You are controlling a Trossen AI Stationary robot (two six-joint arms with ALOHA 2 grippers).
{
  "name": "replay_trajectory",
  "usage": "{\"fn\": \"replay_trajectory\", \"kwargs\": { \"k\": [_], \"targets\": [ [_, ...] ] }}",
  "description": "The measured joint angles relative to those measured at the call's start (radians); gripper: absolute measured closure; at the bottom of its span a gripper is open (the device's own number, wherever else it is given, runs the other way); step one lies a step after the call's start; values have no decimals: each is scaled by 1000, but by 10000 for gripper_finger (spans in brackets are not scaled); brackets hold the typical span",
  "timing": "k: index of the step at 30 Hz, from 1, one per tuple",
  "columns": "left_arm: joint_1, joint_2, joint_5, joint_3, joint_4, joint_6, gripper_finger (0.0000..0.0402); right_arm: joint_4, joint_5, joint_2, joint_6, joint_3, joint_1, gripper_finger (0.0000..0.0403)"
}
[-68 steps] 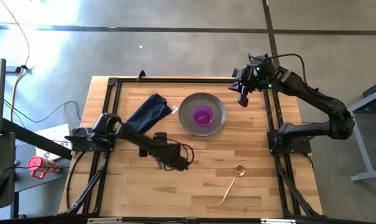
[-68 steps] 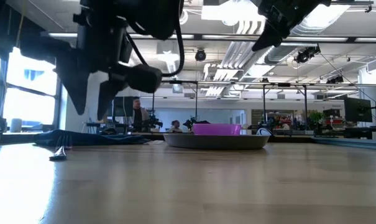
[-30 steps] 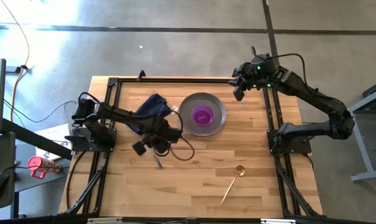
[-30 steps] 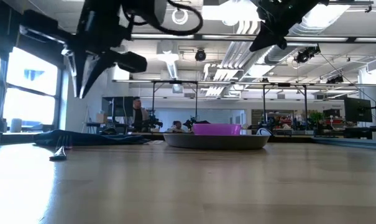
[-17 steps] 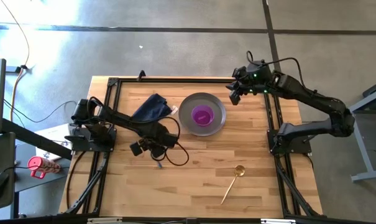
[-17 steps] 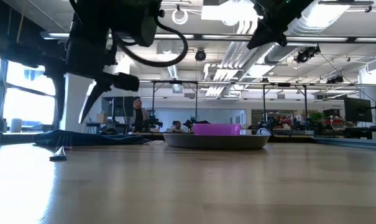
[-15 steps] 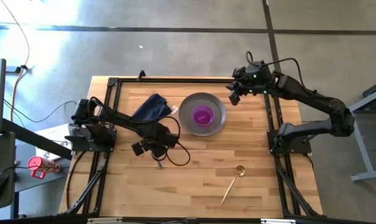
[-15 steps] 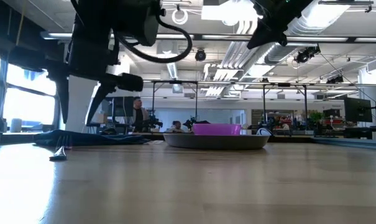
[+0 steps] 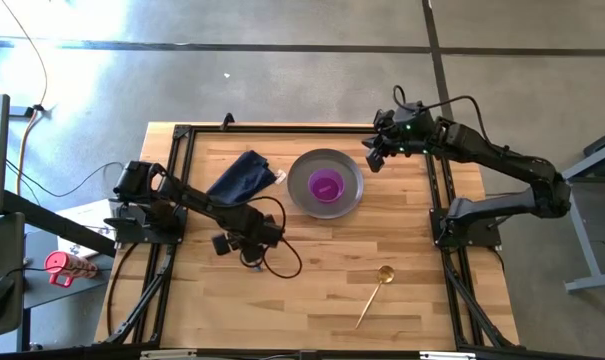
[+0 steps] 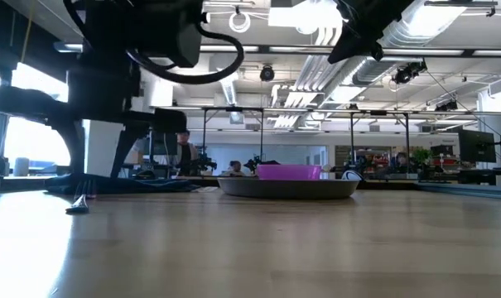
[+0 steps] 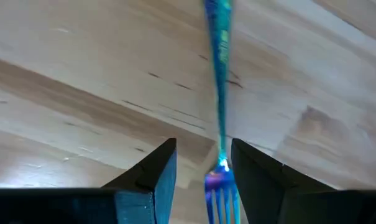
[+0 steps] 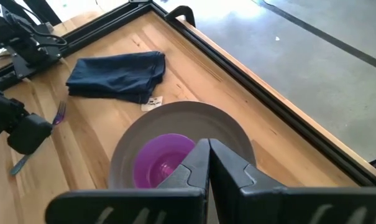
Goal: Set table place
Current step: Put the blue fork to the right of the gray plate
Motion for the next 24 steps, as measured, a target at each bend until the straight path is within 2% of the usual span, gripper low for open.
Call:
{"fn": "replay_trajectory", "kwargs": {
  "k": [18, 21, 24],
  "targets": [
    [0, -6, 12, -97, 90, -37, 267, 0, 0, 0, 22, 0, 0, 403],
    [0, -5, 12, -97, 96, -55, 293, 0, -1, 0, 22, 0, 0, 403],
    [1, -4, 10, -97, 110, -84, 349, 0, 3, 0, 23, 0, 10, 403]
  ]
}}
